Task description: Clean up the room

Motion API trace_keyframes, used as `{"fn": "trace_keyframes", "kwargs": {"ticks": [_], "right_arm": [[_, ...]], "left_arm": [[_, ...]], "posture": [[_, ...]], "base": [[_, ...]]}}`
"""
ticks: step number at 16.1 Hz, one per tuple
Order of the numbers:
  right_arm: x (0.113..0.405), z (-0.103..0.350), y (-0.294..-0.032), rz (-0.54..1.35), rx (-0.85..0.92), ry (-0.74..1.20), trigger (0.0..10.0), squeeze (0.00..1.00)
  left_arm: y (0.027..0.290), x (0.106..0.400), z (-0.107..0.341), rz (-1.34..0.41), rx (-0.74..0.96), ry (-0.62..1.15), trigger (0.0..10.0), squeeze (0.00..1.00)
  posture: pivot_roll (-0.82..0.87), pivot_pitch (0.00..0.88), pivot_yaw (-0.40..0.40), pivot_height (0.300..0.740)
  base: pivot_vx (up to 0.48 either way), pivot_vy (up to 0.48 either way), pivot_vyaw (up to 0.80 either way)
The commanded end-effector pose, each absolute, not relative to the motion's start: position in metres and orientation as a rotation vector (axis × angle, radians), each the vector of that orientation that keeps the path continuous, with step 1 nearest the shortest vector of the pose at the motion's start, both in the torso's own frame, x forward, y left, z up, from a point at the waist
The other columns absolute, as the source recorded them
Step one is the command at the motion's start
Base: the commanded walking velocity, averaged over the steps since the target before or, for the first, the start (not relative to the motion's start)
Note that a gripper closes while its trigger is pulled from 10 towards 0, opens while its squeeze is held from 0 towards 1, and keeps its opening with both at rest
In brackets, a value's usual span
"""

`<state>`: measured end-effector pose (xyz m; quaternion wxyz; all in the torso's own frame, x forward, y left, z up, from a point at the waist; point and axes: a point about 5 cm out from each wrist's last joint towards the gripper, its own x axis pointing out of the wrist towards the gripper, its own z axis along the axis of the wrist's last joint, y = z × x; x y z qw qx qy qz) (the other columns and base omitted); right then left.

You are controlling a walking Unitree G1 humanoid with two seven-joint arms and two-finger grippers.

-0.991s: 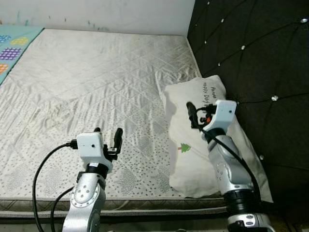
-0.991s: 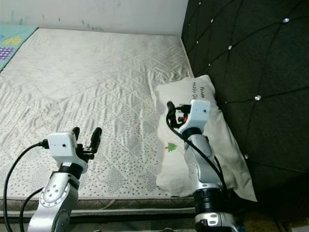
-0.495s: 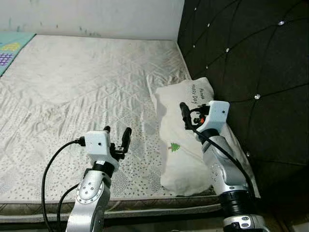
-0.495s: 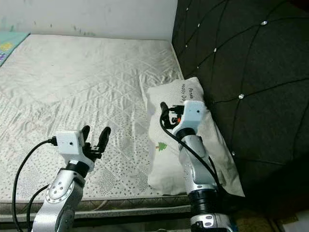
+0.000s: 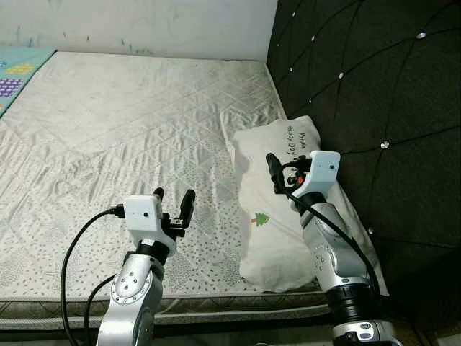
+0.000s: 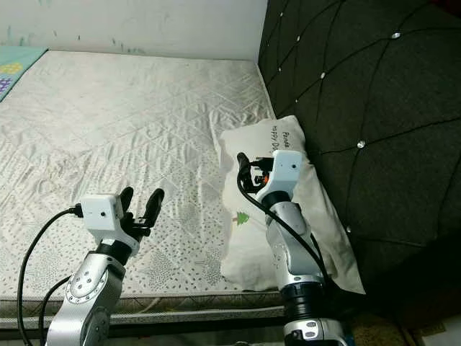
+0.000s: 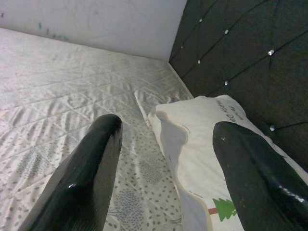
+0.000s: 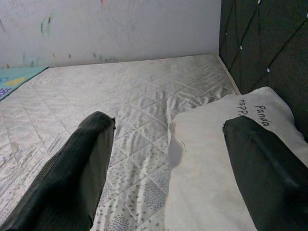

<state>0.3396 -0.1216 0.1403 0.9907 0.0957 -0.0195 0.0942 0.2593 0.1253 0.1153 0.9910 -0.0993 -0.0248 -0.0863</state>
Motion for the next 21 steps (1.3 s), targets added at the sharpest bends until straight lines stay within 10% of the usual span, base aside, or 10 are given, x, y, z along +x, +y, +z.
{"fn": "trace_keyframes", "kwargs": {"ticks": [1, 21], "right_arm": [[0.3383, 0.14, -0.1223, 0.183, 0.191, -0.036, 10.0, 0.0], [0.3381, 0.1301, -0.1302, 0.125, 0.155, 0.005, 10.0, 0.0]], "left_arm": [[0.1248, 0.2598, 0.1158, -0.177, -0.2, -0.05, 10.0, 0.0], [0.1343, 0.2607, 0.1133, -0.125, -0.174, -0.038, 10.0, 0.0]], "posture": [[0.02, 0.087, -0.077, 0.74], [0.02, 0.096, -0.076, 0.74]], "base": [[0.0, 0.277, 0.0], [0.0, 0.325, 0.0]]}}
